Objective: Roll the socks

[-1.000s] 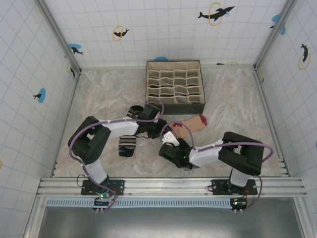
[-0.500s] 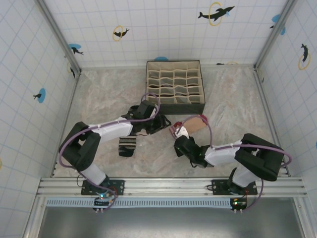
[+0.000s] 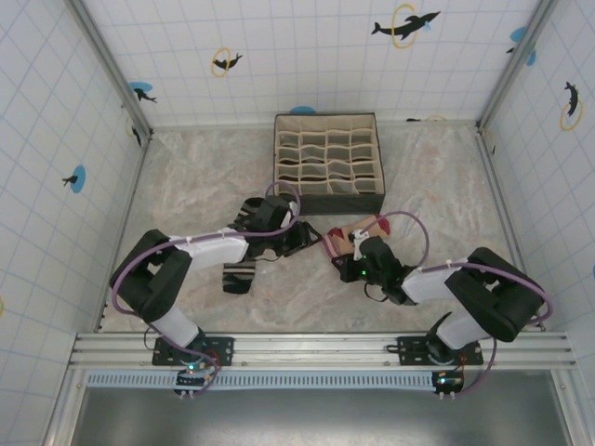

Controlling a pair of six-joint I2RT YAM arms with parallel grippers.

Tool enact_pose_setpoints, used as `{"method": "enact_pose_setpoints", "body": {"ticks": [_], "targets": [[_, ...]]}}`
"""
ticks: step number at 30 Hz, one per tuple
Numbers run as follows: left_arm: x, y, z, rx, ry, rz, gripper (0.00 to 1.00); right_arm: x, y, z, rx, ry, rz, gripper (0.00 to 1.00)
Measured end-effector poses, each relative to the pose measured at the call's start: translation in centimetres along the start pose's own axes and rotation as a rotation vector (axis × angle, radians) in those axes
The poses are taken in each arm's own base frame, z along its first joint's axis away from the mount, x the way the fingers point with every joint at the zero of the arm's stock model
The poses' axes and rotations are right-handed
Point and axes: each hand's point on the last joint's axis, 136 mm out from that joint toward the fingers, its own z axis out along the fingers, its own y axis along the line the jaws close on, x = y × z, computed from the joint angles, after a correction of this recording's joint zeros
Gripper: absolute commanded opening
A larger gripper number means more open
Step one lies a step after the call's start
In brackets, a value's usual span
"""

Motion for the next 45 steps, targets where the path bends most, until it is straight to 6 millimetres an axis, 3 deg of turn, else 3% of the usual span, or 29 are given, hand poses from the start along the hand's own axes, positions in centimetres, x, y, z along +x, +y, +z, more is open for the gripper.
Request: {"method": "enact_pose_setpoints", "body": {"ticks": [7, 16, 22, 27, 33, 39, 45], "targets": [[1.2, 0.6, 1.9, -0.012, 0.037, 0.011, 0.56, -0.2, -0.1, 0.1, -0.098, 0.048, 0.183, 0.0], [0.8, 0.9, 3.7, -0.007, 0.045, 0.013, 0.55, 0.2, 0.3, 0.1, -0.18, 0.11, 0.307, 0.0], [0.4, 0.5, 4.7, 0.012, 0.042, 0.022, 0.41, 0.2, 0.4, 0.0, -0.207, 0.122, 0.367, 0.0], [0.7, 0.6, 5.1, 0.013, 0.05, 0.02, 0.21, 0.4, 0.2, -0.2, -0.22, 0.127, 0.405, 0.0], [0.5, 0.7, 5.1, -0.01, 0.049, -0.001, 0.01, 0.4, 0.2, -0.4, -0.215, 0.128, 0.405, 0.25], [0.4, 0.7, 4.9, -0.061, 0.069, -0.022, 0.0, 0.2, 0.0, -1.3, -0.136, 0.132, 0.34, 0.42], [-0.3, 1.6, 4.3, -0.101, 0.078, -0.044, 0.0, -1.8, 1.5, -2.0, -0.033, 0.107, 0.145, 0.54]]}}
